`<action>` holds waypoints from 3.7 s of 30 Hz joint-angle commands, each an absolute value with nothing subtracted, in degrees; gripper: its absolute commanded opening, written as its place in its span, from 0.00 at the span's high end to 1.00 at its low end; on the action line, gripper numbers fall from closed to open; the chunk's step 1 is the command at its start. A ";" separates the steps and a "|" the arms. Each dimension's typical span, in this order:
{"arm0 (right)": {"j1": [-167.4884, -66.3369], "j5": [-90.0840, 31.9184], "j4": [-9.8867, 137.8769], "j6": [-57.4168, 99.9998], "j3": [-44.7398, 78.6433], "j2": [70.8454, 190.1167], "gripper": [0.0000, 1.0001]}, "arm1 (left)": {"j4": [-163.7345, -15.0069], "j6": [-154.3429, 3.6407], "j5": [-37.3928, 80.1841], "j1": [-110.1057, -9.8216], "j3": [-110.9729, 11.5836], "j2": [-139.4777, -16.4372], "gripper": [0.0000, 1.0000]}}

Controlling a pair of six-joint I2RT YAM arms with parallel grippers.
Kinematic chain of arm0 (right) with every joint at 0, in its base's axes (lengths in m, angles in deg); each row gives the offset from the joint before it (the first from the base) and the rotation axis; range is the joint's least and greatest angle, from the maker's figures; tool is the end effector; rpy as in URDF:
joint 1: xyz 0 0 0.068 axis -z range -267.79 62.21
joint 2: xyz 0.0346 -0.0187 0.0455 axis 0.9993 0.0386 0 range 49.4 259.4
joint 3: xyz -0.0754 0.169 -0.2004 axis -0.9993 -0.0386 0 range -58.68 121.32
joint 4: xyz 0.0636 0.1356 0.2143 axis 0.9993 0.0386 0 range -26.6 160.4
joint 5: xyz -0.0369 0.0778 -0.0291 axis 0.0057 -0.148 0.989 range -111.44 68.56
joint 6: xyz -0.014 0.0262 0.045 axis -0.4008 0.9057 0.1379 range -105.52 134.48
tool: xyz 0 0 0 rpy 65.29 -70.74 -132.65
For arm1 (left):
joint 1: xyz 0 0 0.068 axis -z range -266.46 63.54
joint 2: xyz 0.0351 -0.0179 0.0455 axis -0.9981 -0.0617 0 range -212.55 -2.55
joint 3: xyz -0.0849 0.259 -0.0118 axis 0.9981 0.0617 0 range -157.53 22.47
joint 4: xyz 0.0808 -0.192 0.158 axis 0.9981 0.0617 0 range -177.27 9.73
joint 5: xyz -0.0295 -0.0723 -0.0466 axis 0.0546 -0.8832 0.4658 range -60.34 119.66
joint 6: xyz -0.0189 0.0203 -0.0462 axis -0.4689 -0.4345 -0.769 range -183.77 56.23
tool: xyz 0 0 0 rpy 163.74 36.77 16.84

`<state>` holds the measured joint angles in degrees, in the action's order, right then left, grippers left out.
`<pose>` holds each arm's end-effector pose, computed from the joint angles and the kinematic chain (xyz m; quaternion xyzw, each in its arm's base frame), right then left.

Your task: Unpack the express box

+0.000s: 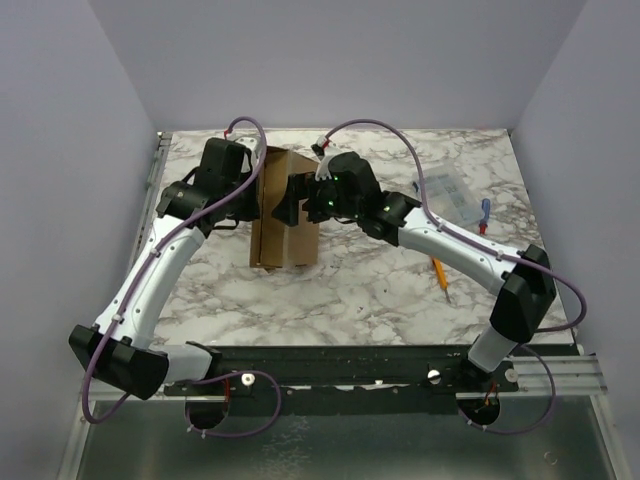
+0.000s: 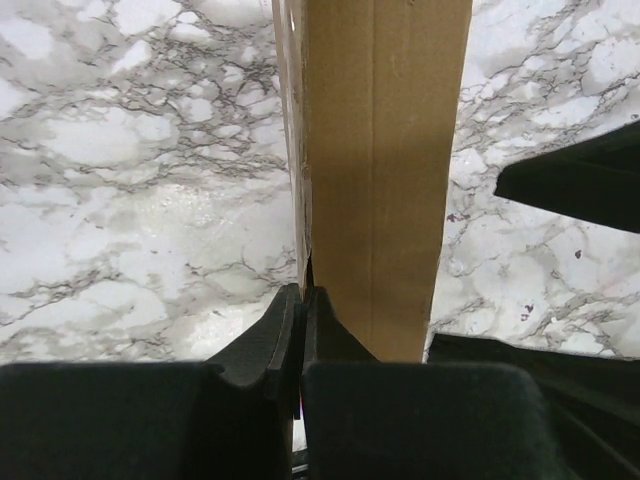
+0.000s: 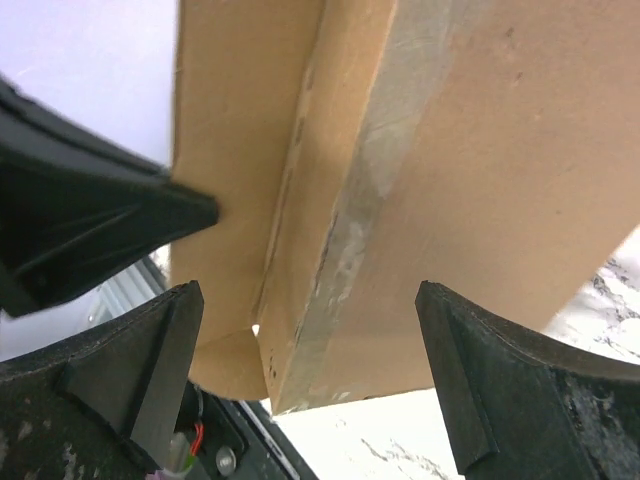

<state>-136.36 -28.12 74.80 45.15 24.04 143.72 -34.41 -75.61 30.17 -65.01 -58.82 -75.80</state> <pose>0.2567 0.2971 0.3434 -0.1613 0.8173 0.3888 0.3934 0.2383 -0.0932 0.3828 0.0757 0.9201 -0.1061 0.3693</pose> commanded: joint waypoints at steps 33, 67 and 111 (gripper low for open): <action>-133.88 -19.87 64.15 50.15 3.74 139.02 0.00 | -38.80 -72.74 22.24 -64.91 -61.52 -84.61 1.00; -123.02 -28.34 61.70 56.33 -7.30 134.63 0.00 | -45.78 -79.17 14.31 -54.73 -66.76 -93.77 1.00; -126.12 -24.01 74.53 53.18 23.03 162.03 0.08 | -31.95 -76.56 40.33 -58.62 -96.40 -103.76 1.00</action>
<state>-125.30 -23.16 72.74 50.44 19.38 159.94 -31.00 -72.07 47.59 -58.61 -94.03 -106.49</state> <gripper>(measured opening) 0.925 0.017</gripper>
